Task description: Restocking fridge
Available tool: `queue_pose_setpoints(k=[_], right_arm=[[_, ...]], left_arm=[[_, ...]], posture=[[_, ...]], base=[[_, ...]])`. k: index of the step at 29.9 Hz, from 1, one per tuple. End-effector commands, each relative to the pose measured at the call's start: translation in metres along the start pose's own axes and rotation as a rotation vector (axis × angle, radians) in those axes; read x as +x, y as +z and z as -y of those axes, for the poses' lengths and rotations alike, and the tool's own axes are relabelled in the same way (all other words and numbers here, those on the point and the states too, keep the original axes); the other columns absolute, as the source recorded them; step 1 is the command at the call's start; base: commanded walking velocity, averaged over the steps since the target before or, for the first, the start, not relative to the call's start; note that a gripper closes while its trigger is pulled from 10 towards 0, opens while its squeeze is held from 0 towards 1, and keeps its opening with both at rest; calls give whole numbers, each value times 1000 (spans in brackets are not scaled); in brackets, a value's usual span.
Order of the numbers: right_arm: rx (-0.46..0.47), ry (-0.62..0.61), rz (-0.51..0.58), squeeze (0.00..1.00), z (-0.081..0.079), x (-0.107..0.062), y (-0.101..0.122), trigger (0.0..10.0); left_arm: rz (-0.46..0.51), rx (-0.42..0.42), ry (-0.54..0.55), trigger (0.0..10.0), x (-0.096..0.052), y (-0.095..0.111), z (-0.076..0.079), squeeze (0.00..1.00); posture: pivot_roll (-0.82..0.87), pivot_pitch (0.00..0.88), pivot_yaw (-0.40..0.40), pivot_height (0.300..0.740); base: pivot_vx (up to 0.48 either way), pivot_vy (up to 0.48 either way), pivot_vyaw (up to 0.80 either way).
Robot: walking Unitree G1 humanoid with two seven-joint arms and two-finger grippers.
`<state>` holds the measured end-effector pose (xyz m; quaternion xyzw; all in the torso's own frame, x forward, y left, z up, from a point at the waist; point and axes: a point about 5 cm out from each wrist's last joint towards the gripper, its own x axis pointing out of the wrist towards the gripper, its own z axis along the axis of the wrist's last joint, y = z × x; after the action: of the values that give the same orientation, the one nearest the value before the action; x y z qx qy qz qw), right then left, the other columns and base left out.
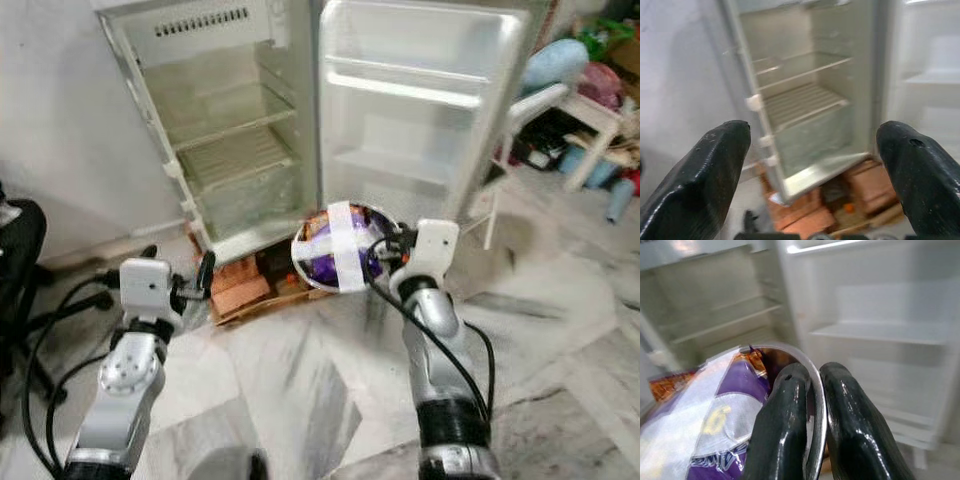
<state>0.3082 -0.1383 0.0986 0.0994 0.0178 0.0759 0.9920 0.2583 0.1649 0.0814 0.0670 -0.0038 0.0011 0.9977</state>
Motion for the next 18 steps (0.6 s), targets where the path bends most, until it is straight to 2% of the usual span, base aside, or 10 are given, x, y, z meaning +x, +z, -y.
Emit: queue_pose_setpoints(k=[1,10,18], right_arm=[[-24,-11,32,0,8,1,8,10000],[-26,-10,33,0,8,1,8,10000],[-26,-5,32,0,7,2,7,10000]], left_arm=[[9,-8,-10,10000,1,3,5,0],[4,-6,-6,10000,2,2,5,0],[2,-1,-6,10000,2,2,6,0]], posture=[[89,37,22,740],[89,36,23,740],[91,37,22,740]], base=[[480,0,0],[479,0,737],[472,0,494]])
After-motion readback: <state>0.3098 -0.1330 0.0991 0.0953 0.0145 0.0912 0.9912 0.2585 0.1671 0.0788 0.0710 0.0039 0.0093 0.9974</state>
